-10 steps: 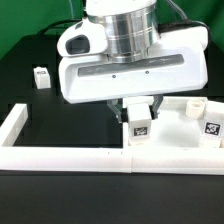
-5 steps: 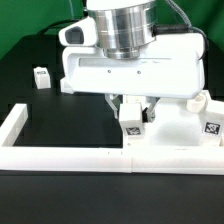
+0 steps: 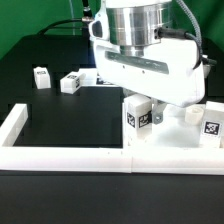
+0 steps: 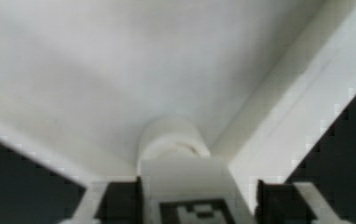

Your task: Assemble square table

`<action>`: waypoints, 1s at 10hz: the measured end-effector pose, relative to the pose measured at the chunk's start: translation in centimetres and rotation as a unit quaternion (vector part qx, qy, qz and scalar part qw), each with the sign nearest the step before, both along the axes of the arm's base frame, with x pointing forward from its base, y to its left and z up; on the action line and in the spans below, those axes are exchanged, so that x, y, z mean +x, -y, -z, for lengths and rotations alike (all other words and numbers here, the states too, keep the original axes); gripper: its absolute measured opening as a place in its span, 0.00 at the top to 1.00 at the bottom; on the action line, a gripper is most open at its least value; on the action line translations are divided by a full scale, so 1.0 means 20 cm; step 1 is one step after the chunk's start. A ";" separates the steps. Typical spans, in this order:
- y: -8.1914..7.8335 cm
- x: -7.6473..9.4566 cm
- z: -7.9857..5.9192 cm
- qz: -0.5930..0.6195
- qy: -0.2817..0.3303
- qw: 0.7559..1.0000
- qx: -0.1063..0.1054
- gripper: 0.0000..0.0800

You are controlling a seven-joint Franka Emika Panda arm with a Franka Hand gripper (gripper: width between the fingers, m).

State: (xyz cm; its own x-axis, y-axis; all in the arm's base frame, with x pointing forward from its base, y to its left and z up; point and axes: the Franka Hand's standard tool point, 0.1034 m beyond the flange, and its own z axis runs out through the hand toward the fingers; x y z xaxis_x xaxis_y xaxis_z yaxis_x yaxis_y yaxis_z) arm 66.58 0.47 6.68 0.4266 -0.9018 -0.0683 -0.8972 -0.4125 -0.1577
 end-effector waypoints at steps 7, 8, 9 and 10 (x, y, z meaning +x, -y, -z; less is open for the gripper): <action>-0.04 0.00 0.01 0.074 -0.010 0.997 0.022 0.23; -0.02 -0.01 0.00 0.019 -0.006 1.000 0.016 0.23; -0.01 -0.03 -0.01 -0.025 -0.015 0.999 0.013 0.20; -0.01 -0.05 -0.04 -0.071 -0.022 0.997 0.009 0.19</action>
Offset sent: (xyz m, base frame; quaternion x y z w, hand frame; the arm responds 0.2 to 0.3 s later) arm 0.0000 0.0000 0.0000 0.0000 0.0000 0.0650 0.9979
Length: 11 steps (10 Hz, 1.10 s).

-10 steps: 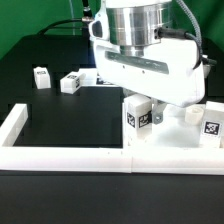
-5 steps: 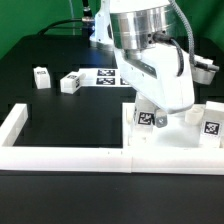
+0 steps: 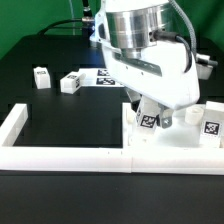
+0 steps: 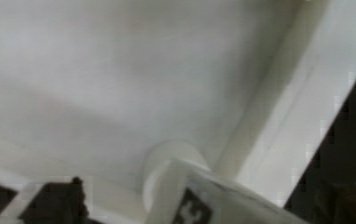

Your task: Assemble square table

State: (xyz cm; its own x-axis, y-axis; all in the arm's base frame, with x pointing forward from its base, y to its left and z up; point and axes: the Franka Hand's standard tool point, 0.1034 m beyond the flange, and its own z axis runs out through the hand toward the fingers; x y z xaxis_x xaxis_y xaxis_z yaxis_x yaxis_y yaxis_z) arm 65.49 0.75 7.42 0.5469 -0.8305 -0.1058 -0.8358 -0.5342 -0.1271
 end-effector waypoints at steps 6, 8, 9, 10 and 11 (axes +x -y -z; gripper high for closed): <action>0.02 0.00 0.01 -0.289 0.025 0.956 -0.035 0.19; 0.01 0.01 0.02 -0.300 0.030 0.953 -0.038 0.30; 0.01 0.01 0.02 -0.304 0.031 0.951 -0.038 0.47; 0.01 0.00 0.02 -0.274 0.026 0.961 -0.036 0.47; 0.03 -0.01 0.03 -0.230 0.016 0.972 -0.035 0.63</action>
Offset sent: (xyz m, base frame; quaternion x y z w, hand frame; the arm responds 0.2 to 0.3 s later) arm 0.0000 0.0000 0.0000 0.0000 0.0000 -0.1296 0.9916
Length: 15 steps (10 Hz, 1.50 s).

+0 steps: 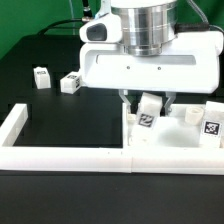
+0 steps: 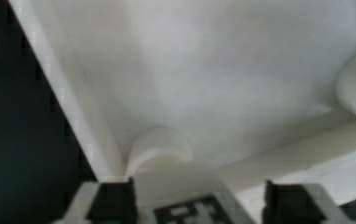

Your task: Assemble square table

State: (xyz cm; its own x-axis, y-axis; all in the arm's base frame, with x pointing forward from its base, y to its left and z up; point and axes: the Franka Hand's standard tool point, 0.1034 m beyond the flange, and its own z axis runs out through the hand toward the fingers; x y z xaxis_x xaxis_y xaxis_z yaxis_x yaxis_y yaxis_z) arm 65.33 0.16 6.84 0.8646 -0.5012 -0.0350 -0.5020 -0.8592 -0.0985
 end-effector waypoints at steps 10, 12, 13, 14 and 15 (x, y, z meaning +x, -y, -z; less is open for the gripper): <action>-0.04 0.07 0.00 0.443 -0.044 0.892 0.079 0.64; -0.02 0.07 0.00 0.336 -0.025 0.939 0.074 0.39; -0.03 0.06 -0.01 0.227 -0.013 0.972 0.055 0.39; -0.03 0.05 -0.01 0.175 -0.006 0.983 0.047 0.23; -0.02 0.05 0.00 0.165 -0.004 0.985 0.048 0.20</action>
Offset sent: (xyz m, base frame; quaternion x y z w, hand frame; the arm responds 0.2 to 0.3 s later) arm 0.0070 -0.0076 -0.0053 -0.0065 0.0211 0.2640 0.9643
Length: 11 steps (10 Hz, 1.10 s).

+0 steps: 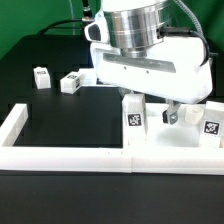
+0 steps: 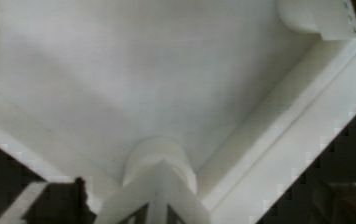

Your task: Assemble square table

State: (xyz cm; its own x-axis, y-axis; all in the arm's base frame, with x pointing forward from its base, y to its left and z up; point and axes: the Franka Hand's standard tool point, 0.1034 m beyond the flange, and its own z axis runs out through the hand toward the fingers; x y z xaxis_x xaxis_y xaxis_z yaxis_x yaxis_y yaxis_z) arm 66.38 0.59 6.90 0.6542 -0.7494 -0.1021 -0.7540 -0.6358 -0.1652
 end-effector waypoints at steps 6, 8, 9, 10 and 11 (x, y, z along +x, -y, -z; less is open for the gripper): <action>0.10 -0.02 -0.01 -0.223 0.045 0.974 -0.018 0.19; 0.10 -0.02 0.00 -0.207 0.042 0.977 -0.016 0.19; 0.10 -0.02 0.00 -0.209 0.043 0.977 -0.017 0.19; 0.10 -0.02 0.00 -0.208 0.042 0.977 -0.017 0.34; 0.10 -0.02 0.00 -0.169 0.035 0.985 -0.013 0.51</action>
Offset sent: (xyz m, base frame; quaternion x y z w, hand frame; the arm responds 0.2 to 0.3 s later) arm -0.0293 -0.0193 0.0030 0.0015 0.0212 -0.2409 0.9703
